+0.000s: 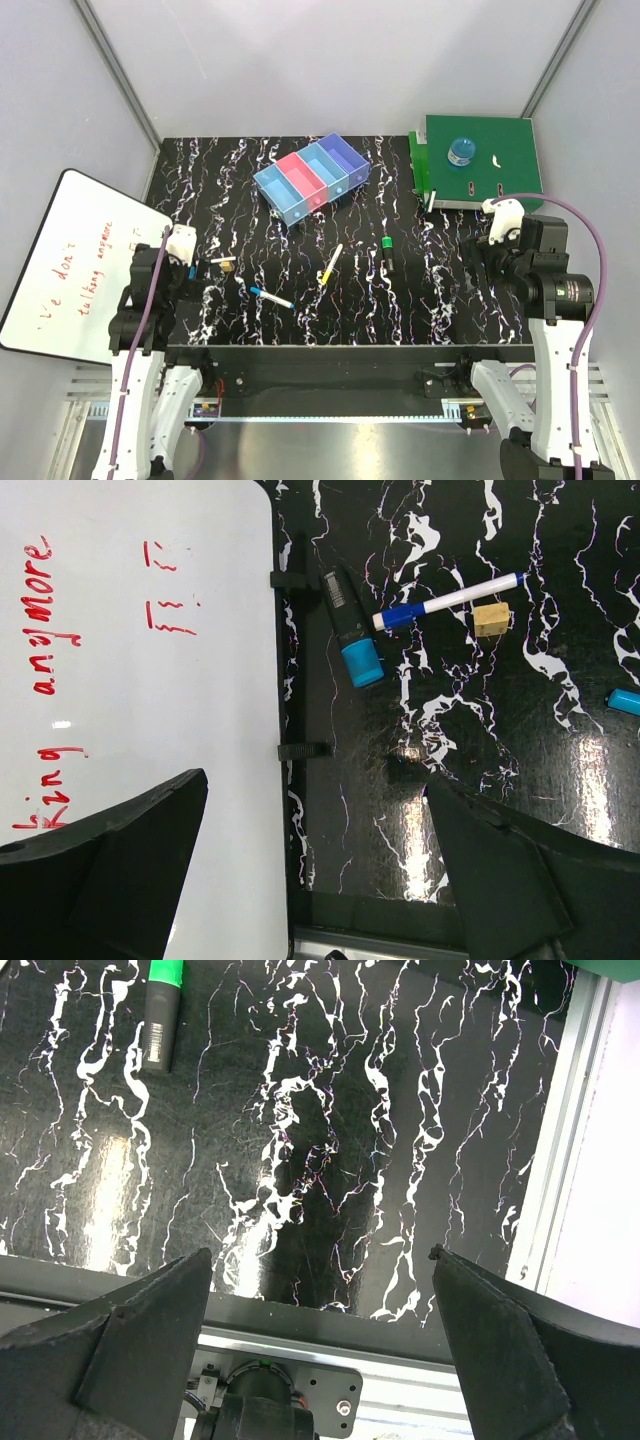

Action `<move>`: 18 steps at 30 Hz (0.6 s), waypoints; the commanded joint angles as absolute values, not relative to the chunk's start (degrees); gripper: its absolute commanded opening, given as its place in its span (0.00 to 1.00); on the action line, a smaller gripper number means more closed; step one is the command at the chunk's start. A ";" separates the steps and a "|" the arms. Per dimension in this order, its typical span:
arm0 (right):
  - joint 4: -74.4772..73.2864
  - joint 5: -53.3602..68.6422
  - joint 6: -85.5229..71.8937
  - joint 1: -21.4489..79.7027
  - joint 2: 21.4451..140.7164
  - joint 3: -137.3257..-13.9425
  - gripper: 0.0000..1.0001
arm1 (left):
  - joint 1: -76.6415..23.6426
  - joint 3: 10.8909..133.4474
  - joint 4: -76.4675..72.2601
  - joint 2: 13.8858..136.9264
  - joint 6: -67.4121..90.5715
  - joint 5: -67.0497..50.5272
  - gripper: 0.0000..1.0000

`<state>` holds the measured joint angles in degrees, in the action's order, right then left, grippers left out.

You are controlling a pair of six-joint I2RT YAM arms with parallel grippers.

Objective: Sort the stationery into containers
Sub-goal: Move the storage box to the center of the board.

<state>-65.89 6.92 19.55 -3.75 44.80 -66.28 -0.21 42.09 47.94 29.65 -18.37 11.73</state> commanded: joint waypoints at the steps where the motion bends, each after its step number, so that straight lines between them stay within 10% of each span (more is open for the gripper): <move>1: -65.48 8.70 19.51 -3.87 44.56 -67.23 1.00 | -0.09 43.94 46.23 28.74 -17.75 10.99 0.99; 18: -69.26 16.69 24.43 -3.87 51.32 -73.20 1.00 | -0.09 45.96 45.97 29.09 -28.99 0.81 0.99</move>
<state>-67.40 10.37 21.17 -3.75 49.01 -67.99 -0.21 42.30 47.97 29.23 -22.13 7.97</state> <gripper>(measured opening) 0.994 0.987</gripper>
